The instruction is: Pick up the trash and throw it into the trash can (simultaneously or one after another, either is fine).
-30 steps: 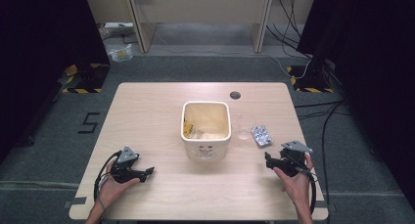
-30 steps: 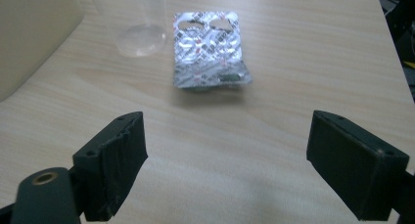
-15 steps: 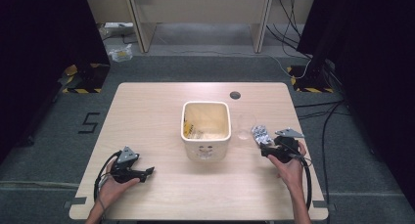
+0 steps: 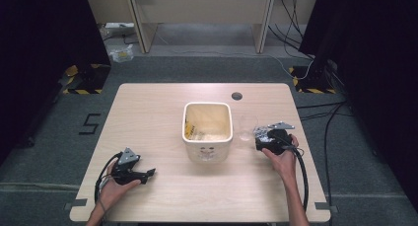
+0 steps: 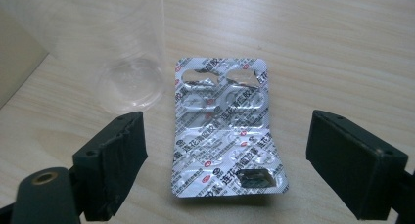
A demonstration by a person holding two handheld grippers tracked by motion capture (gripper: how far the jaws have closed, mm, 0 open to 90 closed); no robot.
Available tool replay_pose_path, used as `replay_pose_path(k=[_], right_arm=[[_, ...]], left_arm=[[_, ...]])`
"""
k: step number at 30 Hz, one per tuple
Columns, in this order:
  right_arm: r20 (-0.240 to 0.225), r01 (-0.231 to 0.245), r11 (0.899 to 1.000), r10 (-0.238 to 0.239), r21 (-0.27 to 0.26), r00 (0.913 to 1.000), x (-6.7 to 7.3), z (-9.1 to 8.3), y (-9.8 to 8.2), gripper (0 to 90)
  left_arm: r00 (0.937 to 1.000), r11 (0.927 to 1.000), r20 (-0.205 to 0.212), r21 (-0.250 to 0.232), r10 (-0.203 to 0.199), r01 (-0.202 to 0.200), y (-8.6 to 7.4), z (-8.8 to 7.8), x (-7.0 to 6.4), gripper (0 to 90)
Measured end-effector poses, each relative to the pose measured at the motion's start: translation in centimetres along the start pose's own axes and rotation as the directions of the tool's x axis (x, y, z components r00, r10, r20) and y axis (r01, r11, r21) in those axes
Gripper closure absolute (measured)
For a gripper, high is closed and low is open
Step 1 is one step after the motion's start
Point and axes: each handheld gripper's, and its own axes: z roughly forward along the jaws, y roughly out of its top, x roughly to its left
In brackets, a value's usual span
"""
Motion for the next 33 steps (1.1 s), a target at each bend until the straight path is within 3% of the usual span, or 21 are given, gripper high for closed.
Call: replay_pose_path(k=[15,17,20,21,24,33], right_arm=[[-0.001,-0.034,0.997,0.034,0.063,0.9994,-0.8,2.2,-0.4,15.7],[-0.007,-0.057,0.997,0.058,0.06,0.9983,-1.1,2.3,-0.6,16.5],[-0.006,-0.053,0.997,0.053,0.056,0.9986,-1.2,2.3,-0.6,18.9],[-0.01,-0.05,0.998,0.051,0.047,0.9986,-1.2,2.2,-0.6,26.2],[-0.012,-0.057,0.998,0.057,0.038,0.9983,-1.3,2.0,-0.6,34.1],[-0.009,-0.075,0.997,0.075,0.014,0.9972,-1.5,1.4,-0.7,34.2]], left_arm=[[1.0,1.0,0.0,0.002,0.0,0.0,0.0,0.0,0.0,14.2],[1.0,1.0,0.0,0.001,0.0,0.0,0.0,0.0,0.0,14.2],[1.0,1.0,0.0,0.002,0.001,-0.001,0.0,0.0,0.0,14.2],[1.0,1.0,0.0,0.002,0.0,0.0,0.0,0.0,0.0,14.2],[1.0,1.0,0.0,0.002,0.001,-0.001,0.0,0.0,0.0,14.2],[1.0,1.0,0.0,0.0,0.0,0.0,0.0,0.0,0.0,14.2]])
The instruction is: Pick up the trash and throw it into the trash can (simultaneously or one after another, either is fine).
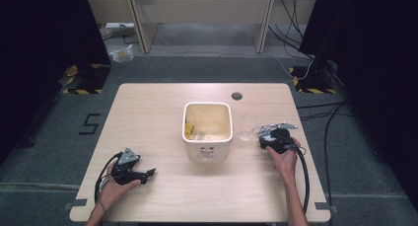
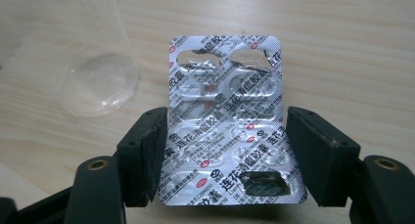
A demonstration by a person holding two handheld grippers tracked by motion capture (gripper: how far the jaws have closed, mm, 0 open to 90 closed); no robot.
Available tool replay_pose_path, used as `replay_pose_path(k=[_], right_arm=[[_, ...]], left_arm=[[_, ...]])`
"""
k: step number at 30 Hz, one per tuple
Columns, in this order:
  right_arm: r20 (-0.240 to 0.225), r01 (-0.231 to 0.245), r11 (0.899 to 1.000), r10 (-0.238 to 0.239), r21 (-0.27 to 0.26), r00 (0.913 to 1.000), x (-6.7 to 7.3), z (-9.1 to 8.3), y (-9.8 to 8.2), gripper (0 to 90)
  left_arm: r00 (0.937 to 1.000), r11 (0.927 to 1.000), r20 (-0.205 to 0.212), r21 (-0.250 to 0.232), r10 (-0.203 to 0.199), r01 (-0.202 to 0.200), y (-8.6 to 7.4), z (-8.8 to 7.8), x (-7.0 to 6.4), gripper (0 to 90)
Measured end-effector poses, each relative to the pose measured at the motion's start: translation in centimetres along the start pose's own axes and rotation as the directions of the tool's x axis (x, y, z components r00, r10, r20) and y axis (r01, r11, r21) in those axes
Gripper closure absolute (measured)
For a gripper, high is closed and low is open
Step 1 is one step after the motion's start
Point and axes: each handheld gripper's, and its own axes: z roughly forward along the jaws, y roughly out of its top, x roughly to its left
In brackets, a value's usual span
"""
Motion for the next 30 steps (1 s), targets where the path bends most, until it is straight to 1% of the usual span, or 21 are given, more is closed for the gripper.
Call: replay_pose_path(k=[4,5,6,7,11,13,14,15,16,18,20,21,29,30], right_arm=[[0.002,0.001,1.0,-0.001,-0.022,1.0,-0.1,-1.0,0.3,34.2],[0.004,0.006,1.0,-0.006,-0.026,1.0,-0.1,-1.1,0.3,34.2],[0.008,0.021,0.999,-0.02,-0.031,0.9998,0.0,-1.5,0.4,34.2],[0.008,0.021,0.999,-0.02,-0.031,0.9998,0.0,-1.5,0.4,34.2],[0.007,0.022,0.998,-0.022,-0.054,0.9997,-0.1,-2.5,0.8,34.2],[0.01,0.024,0.998,-0.024,-0.056,0.9997,-0.1,-2.8,1.0,34.2],[0.015,0.03,0.997,-0.029,-0.068,0.9995,-0.1,-3.3,1.2,34.2],[0.015,0.03,0.997,-0.029,-0.068,0.9995,-0.1,-3.3,1.2,34.2],[0.012,0.034,0.996,-0.033,-0.082,0.9994,0.1,-3.9,1.4,34.3],[0.013,0.04,0.995,-0.039,-0.086,0.9992,0.2,-4.2,1.6,34.2],[0.012,0.051,0.993,-0.05,-0.104,0.9987,0.4,-5.1,2.0,34.2],[0.012,0.051,0.993,-0.05,-0.104,0.9987,0.4,-5.1,2.0,34.2],[0.008,0.078,0.988,-0.078,-0.132,0.9969,0.8,-7.1,2.9,34.3],[0.008,0.076,0.988,-0.076,-0.137,0.9971,0.8,-7.4,3.0,34.2]], left_arm=[[1.0,1.0,0.0,0.002,0.0,0.0,0.0,0.0,0.0,14.2],[1.0,1.0,0.0,0.003,0.001,-0.001,0.0,0.0,0.0,14.2],[1.0,1.0,0.0,0.003,0.001,-0.001,0.0,0.0,0.0,14.2],[1.0,1.0,0.0,0.003,0.001,-0.001,0.0,0.0,0.0,14.2],[1.0,1.0,0.0,0.003,0.0,0.0,0.0,0.0,0.0,14.2],[1.0,1.0,0.0,0.002,0.001,-0.001,0.0,0.0,0.0,14.2],[1.0,1.0,0.0,0.002,0.0,0.0,0.0,0.0,0.0,14.2],[1.0,1.0,0.0,0.002,0.0,0.0,0.0,0.0,0.0,14.2],[1.0,1.0,0.0,0.0,0.0,0.0,0.0,0.0,0.0,14.2],[1.0,1.0,0.0,0.002,0.001,-0.001,0.0,0.0,0.0,14.2],[1.0,1.0,0.0,0.002,0.0,0.0,0.0,0.0,0.0,14.2],[1.0,1.0,0.0,0.002,0.0,0.0,0.0,0.0,0.0,14.2],[1.0,1.0,0.0,0.002,0.0,0.0,0.0,0.0,0.0,14.2],[1.0,1.0,0.0,0.002,0.0,0.0,0.0,0.0,0.0,14.2]])
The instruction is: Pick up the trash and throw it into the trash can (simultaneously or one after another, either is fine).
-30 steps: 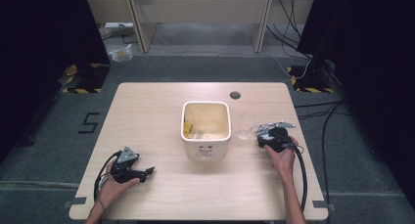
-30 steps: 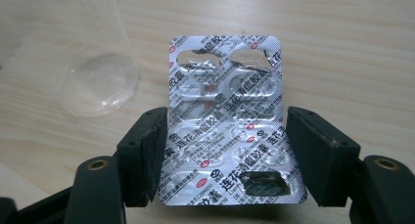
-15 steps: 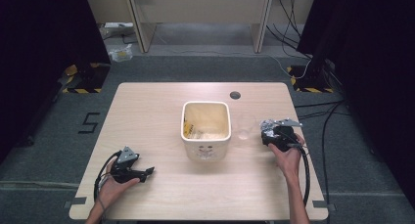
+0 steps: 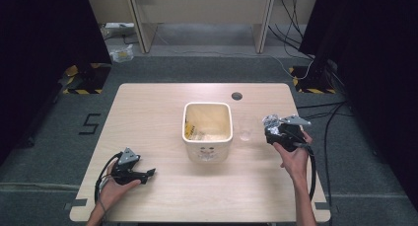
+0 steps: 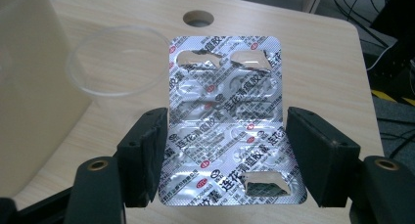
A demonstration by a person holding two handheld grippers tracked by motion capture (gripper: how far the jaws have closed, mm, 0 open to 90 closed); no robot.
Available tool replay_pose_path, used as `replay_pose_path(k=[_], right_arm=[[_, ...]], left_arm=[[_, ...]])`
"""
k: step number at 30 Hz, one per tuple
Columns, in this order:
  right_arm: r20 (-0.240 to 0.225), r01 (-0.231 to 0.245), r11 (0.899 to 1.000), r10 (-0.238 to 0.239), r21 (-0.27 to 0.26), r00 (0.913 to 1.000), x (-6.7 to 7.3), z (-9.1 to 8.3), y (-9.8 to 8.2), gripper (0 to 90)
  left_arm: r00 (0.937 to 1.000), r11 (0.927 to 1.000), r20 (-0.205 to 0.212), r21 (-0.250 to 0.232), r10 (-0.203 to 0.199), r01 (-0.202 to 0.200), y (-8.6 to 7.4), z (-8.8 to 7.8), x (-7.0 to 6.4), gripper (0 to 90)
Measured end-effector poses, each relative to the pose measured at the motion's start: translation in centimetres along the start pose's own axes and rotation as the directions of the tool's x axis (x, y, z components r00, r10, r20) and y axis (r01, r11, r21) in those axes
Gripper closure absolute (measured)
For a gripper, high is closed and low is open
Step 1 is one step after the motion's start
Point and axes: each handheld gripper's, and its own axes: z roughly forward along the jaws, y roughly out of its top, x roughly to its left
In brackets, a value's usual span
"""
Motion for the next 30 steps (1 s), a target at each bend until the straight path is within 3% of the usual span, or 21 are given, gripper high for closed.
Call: replay_pose_path(k=[11,20,30], right_arm=[[-0.026,0.028,0.997,-0.03,-0.065,0.9992,0.8,-2.7,2.4,34.3],[-0.073,0.093,0.989,-0.101,-0.113,0.9922,3.2,-4.8,5.2,34.2],[-0.115,0.147,0.981,-0.162,-0.128,0.9801,5.9,-4.8,7.4,34.2]], left_arm=[[1.0,1.0,0.0,0.0,0.0,0.0,0.0,0.0,0.0,14.2],[1.0,1.0,0.0,0.001,0.0,0.0,0.0,0.0,0.0,14.2],[1.0,1.0,0.0,-0.002,0.0,0.0,0.0,0.0,0.0,14.3]])
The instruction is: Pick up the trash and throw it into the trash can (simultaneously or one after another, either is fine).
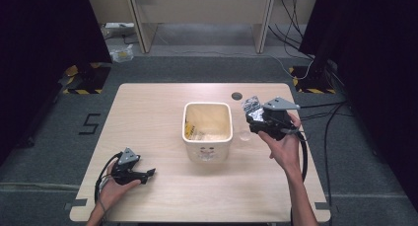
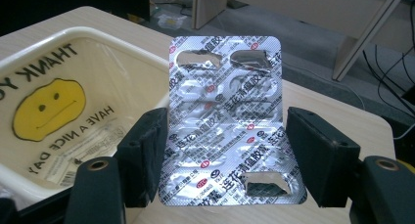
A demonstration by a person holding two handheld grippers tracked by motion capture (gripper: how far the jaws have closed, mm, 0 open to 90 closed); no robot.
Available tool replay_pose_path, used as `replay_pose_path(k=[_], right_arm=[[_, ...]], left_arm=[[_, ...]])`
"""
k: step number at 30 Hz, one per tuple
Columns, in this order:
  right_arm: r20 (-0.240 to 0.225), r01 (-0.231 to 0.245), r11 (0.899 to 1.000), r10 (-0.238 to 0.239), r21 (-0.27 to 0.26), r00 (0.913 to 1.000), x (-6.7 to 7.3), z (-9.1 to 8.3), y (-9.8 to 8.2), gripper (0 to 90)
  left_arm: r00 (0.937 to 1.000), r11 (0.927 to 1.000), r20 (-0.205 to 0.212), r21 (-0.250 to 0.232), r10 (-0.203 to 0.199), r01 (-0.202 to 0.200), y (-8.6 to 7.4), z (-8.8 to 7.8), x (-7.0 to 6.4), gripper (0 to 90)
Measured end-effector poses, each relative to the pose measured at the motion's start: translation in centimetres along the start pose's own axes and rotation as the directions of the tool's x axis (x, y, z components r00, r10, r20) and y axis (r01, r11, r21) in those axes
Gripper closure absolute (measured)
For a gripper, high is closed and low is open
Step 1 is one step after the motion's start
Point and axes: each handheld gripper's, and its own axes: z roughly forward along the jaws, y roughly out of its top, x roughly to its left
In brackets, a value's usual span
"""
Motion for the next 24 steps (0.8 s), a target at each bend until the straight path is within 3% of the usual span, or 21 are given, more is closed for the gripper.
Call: replay_pose_path(k=[8,10,24], right_arm=[[-0.047,0.049,0.999,-0.049,0.006,0.9977,1.7,0.7,1.5,34.3],[-0.071,0.069,0.997,-0.068,0.016,0.9951,2.8,1.3,2.0,34.3],[-0.14,0.127,0.991,-0.121,0.036,0.9828,5.9,3.6,3.2,34.3]], left_arm=[[1.0,1.0,0.0,0.0,0.0,0.0,0.0,0.0,0.0,14.2],[1.0,1.0,0.0,0.0,0.0,0.0,0.0,0.0,0.0,14.2],[1.0,1.0,0.0,0.0,0.0,0.0,0.0,0.0,0.0,14.2]])
